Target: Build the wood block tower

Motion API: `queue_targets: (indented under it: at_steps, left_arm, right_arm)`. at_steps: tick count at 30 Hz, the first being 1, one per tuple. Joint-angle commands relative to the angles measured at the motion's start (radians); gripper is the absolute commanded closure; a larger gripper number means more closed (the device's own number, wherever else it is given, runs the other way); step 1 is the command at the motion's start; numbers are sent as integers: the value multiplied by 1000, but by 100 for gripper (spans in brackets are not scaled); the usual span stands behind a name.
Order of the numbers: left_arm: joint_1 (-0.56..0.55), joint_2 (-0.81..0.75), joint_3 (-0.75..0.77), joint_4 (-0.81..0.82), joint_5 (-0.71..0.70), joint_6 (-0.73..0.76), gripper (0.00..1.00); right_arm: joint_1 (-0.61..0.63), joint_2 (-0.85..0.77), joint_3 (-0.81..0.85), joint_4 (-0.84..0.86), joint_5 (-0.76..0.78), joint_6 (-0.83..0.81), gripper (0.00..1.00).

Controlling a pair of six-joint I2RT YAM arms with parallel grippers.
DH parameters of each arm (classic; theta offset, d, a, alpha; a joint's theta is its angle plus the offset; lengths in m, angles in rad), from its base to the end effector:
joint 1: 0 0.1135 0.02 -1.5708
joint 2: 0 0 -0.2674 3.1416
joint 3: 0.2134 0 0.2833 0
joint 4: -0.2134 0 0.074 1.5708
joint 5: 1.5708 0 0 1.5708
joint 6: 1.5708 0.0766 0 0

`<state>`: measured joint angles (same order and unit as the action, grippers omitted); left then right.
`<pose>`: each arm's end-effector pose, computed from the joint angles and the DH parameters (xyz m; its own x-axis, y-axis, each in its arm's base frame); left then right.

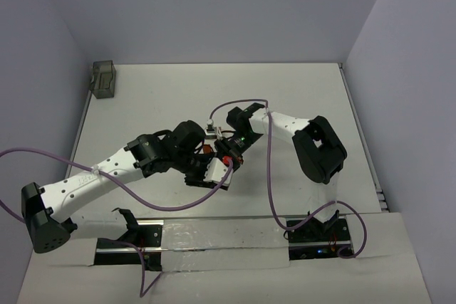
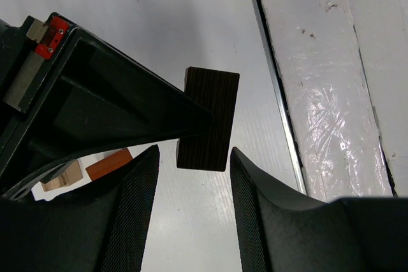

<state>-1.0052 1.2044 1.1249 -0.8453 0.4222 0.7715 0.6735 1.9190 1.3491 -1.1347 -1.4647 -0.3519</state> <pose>0.1298 -0.2630 0.2861 0.3224 0.6789 -0.6597 0.9452 -0.2689 0.1852 0.2384 0.2877 0.1846 -0.7402 -0.6373 -0.2144 -0.2317 -0.0577 0.9711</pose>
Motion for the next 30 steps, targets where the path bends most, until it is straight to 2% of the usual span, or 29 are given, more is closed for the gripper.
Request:
queue_targets:
  at_steps: [1,9,20,21,25,26,27,29,30]
  left_arm:
    - [-9,-2,-8,45,1,17,45]
    - [-12,-3,-22,46,7,25,47]
    - [-11,-14,-31,58,-1,17,65]
    - [-12,-16,-31,60,-2,13,66]
    - [-9,-21,-35,61,-2,-12,76]
    - [-4,-23,-39,62,4,-23,80]
    - [11,-28,-45,63,16,-41,87]
    - [31,-42,-62,73,36,-53,99]
    - [39,-49,-64,74,50,-61,100]
  right_arm:
    - [0,-50,-1,16,-157,5,100]
    - [0,-71,-8,16,-157,-9,100]
    - [1,-70,-11,16,-157,-12,100]
    - [1,-68,-10,16,-157,-11,92]
    - [1,-68,-8,10,-157,-12,36]
    - [1,-68,-8,11,-156,-11,31]
    - [-2,-71,-5,12,-155,-10,20]
    - [-10,-76,-5,20,-155,-4,8]
    - [-20,-80,-6,23,-154,-2,6]
